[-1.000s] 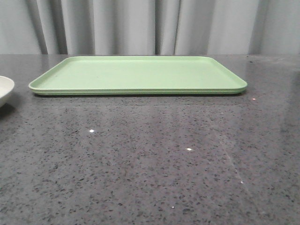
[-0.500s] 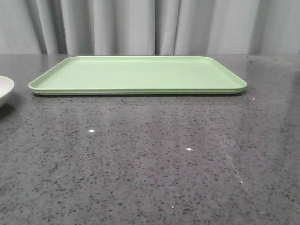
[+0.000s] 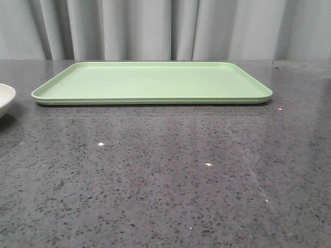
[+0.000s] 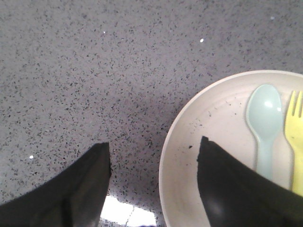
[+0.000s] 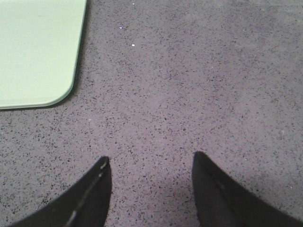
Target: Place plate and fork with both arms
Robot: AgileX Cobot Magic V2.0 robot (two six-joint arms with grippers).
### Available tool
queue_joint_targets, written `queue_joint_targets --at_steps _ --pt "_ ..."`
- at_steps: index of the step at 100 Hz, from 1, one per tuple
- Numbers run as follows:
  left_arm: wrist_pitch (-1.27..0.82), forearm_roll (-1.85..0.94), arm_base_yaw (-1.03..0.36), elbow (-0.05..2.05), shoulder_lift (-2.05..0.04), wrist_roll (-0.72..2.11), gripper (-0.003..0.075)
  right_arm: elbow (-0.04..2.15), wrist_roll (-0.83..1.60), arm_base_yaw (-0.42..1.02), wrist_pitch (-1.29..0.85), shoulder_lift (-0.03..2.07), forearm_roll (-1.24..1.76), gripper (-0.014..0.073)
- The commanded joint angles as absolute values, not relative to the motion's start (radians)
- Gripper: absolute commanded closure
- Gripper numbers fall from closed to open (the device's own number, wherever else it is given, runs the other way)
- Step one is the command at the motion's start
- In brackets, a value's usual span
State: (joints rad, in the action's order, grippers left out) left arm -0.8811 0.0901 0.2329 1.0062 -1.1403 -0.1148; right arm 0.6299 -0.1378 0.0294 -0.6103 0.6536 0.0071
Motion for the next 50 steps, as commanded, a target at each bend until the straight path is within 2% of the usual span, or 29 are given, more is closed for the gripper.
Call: queue_joint_targets --at_steps 1,26,50 --pt "-0.911 0.084 0.238 1.096 -1.191 -0.085 0.0312 0.666 -0.132 0.024 -0.538 0.662 0.0 0.019" --pt "-1.027 0.044 0.238 1.162 -1.35 0.0 0.0312 0.666 -0.132 0.024 -0.538 0.662 0.0 0.019" --pt "-1.023 0.064 0.238 1.162 -1.428 0.005 0.0312 0.666 -0.132 0.024 -0.538 0.662 0.0 0.019"
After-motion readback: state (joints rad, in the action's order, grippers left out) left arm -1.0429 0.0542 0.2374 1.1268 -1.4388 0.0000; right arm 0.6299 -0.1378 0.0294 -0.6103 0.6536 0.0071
